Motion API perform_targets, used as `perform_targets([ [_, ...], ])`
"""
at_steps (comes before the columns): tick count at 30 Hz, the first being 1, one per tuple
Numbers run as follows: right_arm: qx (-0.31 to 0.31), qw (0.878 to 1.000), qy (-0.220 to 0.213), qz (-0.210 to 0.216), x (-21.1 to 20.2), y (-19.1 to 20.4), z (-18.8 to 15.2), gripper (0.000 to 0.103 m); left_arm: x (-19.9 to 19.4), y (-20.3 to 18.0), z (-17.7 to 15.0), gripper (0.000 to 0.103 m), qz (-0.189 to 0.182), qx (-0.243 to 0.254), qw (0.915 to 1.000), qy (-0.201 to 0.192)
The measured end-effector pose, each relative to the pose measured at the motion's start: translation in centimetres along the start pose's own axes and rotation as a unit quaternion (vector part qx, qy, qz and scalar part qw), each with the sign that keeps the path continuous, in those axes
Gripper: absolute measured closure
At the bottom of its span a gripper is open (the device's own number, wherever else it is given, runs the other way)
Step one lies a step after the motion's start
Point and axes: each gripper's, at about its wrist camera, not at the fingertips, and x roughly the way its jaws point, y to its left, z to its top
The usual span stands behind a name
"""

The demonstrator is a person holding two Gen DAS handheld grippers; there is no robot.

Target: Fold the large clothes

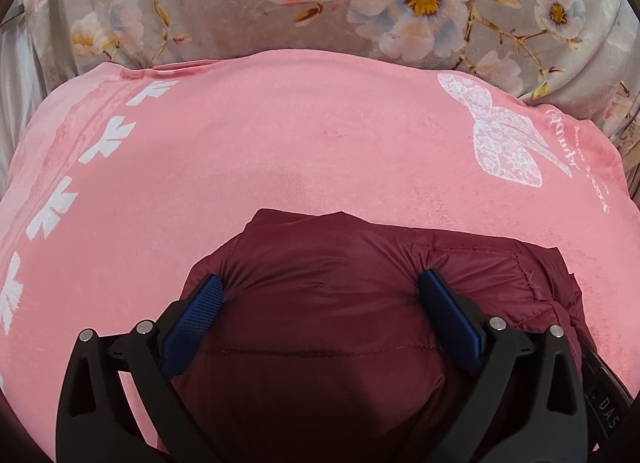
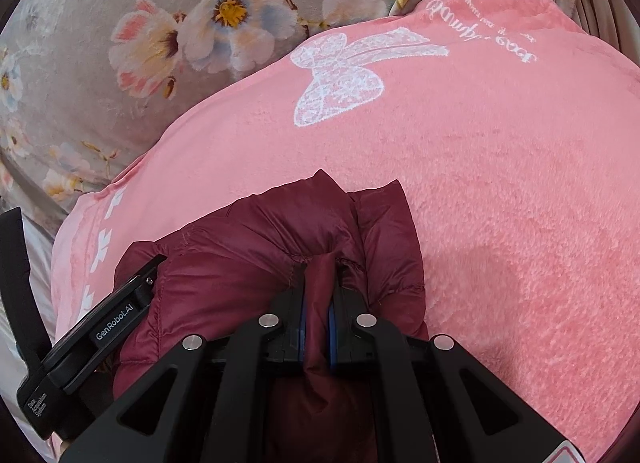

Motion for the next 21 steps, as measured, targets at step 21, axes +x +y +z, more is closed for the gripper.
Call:
perform_targets([
  [21, 0.06, 0.995, -0.078, -0.014, -7.5, -5.1, -2.2, 0.078, -3.8, 2.7, -0.8, 0.005, -0.052, -0.012, 0.9981, 0.031],
])
